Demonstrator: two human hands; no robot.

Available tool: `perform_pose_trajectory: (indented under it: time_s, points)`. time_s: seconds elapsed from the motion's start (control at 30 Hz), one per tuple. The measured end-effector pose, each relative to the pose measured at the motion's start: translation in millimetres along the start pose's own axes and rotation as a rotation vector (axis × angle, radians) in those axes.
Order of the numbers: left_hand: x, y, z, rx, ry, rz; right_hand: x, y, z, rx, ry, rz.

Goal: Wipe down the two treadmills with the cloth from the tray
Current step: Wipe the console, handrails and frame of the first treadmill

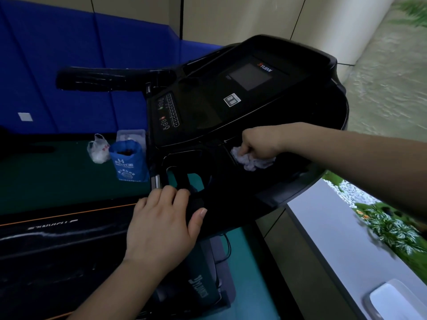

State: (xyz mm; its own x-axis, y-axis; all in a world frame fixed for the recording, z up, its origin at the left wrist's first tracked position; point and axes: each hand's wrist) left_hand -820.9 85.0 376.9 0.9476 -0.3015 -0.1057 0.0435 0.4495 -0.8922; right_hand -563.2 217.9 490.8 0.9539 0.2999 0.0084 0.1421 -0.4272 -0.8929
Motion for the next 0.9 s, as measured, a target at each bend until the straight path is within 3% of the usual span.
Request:
perform_pose_trajectory:
  time_s: [0.1, 0.2, 0.37, 0.47, 0.53, 0.67, 0.77, 0.9]
  points:
    - [0.0, -0.2, -0.2, 0.005, 0.003, -0.002, -1.2, -1.9, -19.4, -0.192, 0.046, 0.105]
    - [0.0, -0.2, 0.0, 0.007, 0.003, -0.008, -1.0, -5.2, -18.4, -0.274, 0.096, 0.147]
    - [-0.7, -0.5, 0.1, 0.009, 0.004, -0.011, -9.9, -4.5, -8.6, -0.215, 0.271, 0.371]
    - [-0.8, -1.0, 0.6, -0.002, 0.005, -0.005, -3.8, -17.1, -11.8, -0.243, 0.26, 0.284]
    - [-0.9, -1.1, 1.1, -0.008, 0.004, 0.0, 9.5, -31.6, -12.3, -0.161, 0.138, 0.232]
    - [0.2, -1.0, 1.7, -0.005, 0.003, 0.002, 10.5, -36.5, -4.5, 0.283, -0.082, 0.15]
    - [0.7, -0.9, 1.6, -0.004, 0.002, -0.003, -7.8, -14.8, 15.7, 0.243, -0.013, -0.119]
    - [1.1, -0.4, 1.3, -0.001, -0.007, -0.003, -17.3, -9.1, 19.8, 0.207, 0.044, -0.246]
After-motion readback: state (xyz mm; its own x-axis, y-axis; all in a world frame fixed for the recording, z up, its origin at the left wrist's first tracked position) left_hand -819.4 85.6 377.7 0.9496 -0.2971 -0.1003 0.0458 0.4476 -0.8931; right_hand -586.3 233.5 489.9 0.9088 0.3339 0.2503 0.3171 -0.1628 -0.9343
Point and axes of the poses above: each hand's wrist, its own z-axis towards the middle knuckle, its own y-axis out of the palm, x = y × z, and after that the axes turned 13 degrees about z, right-handed
